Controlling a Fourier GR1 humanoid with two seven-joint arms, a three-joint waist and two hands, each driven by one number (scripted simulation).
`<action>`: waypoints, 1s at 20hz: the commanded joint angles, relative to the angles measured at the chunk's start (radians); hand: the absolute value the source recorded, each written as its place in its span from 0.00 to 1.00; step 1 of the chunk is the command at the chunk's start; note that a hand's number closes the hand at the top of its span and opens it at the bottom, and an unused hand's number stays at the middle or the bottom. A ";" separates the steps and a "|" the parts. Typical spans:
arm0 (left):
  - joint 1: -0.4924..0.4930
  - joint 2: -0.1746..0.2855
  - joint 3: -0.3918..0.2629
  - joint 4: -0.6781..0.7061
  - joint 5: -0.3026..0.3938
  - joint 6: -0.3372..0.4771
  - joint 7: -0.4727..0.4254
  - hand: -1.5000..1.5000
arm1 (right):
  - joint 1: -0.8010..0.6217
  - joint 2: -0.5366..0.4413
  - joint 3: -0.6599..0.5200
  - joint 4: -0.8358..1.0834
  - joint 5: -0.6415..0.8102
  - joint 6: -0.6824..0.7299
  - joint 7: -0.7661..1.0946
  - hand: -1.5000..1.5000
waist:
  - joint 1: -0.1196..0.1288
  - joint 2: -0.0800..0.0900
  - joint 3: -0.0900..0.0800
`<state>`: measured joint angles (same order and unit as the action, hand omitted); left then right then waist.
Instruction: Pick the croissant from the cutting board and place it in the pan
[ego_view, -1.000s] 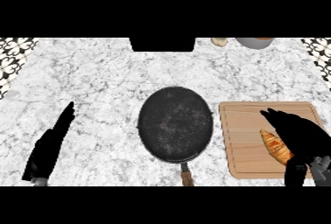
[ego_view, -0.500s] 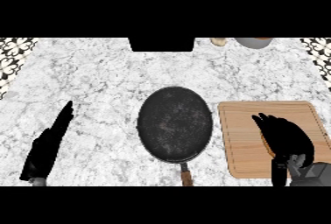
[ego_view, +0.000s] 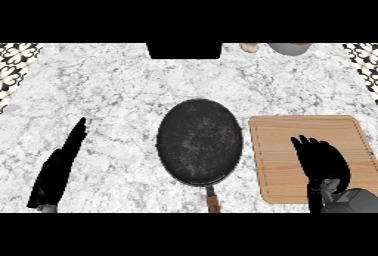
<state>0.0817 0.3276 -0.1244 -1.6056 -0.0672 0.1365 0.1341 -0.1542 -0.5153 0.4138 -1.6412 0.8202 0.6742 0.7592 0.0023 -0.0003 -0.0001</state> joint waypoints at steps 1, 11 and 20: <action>-0.025 0.003 0.042 -0.040 0.001 -0.033 0.064 0.50 | 0.036 0.029 -0.011 0.045 0.068 -0.033 -0.021 0.00 | -0.001 0.000 0.000; -0.017 -0.074 0.058 0.071 -0.065 -0.054 -0.058 0.50 | 0.041 0.064 -0.044 0.190 0.186 -0.104 -0.148 0.00 | -0.001 0.001 0.000; -0.013 -0.097 0.100 0.020 -0.092 -0.104 -0.003 0.50 | 0.009 0.089 -0.119 0.270 0.265 -0.100 -0.260 0.00 | 0.000 0.000 0.000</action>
<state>0.0706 0.2552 -0.0293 -1.6040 -0.1355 0.0414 0.1382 -0.1194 -0.4677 0.3059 -1.4292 1.0425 0.5810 0.5249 0.0018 -0.0002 0.0000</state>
